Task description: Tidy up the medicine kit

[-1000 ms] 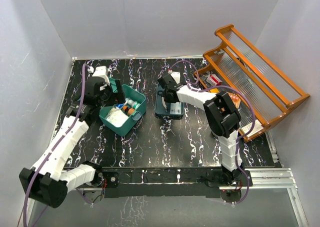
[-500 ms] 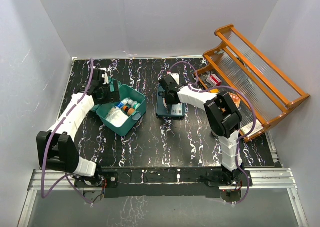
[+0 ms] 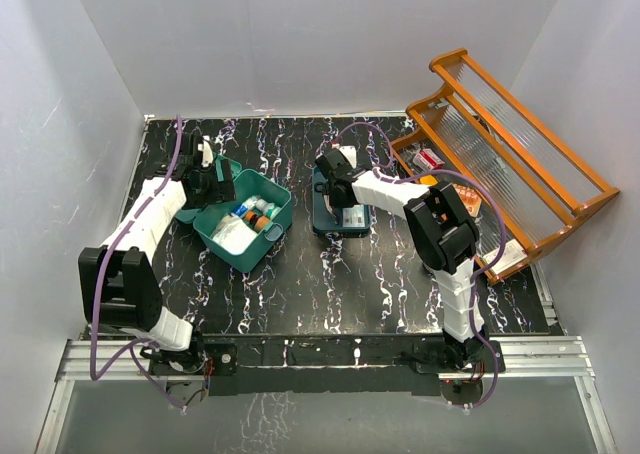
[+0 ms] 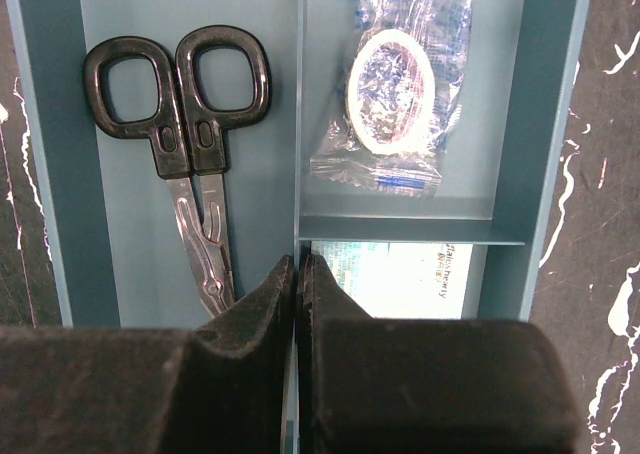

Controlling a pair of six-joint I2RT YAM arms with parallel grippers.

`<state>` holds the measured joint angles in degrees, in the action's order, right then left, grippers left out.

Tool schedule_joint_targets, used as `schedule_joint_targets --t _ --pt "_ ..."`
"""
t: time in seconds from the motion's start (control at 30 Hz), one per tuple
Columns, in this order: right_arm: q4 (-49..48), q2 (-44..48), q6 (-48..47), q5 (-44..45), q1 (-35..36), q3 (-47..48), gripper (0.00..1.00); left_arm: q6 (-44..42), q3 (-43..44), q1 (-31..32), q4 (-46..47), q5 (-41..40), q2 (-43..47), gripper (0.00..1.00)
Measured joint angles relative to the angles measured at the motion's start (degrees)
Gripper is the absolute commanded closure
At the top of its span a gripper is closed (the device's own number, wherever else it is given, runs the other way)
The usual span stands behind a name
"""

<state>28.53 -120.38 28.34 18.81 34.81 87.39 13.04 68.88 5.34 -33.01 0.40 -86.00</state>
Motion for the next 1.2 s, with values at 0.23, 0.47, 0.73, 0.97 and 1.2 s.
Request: schedule_joint_targets --t 0.23,0.47,0.73,0.97,1.2 --pt "0.07 0.0 0.02 0.79 0.0 0.07 1.0 -0.44 0.96 -0.59 -0.55 2.49 -0.92 0.32" --pt "0.11 0.0 0.07 1.22 0.0 0.0 1.0 0.35 0.96 -0.72 -2.91 9.11 -0.74 0.38" --pt "1.64 2.01 0.26 1.4 -1.36 -1.4 1.0 2.73 -0.07 -0.72 -4.61 18.08 0.13 0.39" --pt "3.58 7.17 0.07 1.42 -5.29 -1.97 1.0 4.13 -1.68 -0.72 -4.42 25.64 0.57 0.39" --pt "6.86 12.79 -1.29 2.03 -7.78 0.11 1.0 6.05 -3.74 -0.72 -2.1 31.71 0.61 0.44"
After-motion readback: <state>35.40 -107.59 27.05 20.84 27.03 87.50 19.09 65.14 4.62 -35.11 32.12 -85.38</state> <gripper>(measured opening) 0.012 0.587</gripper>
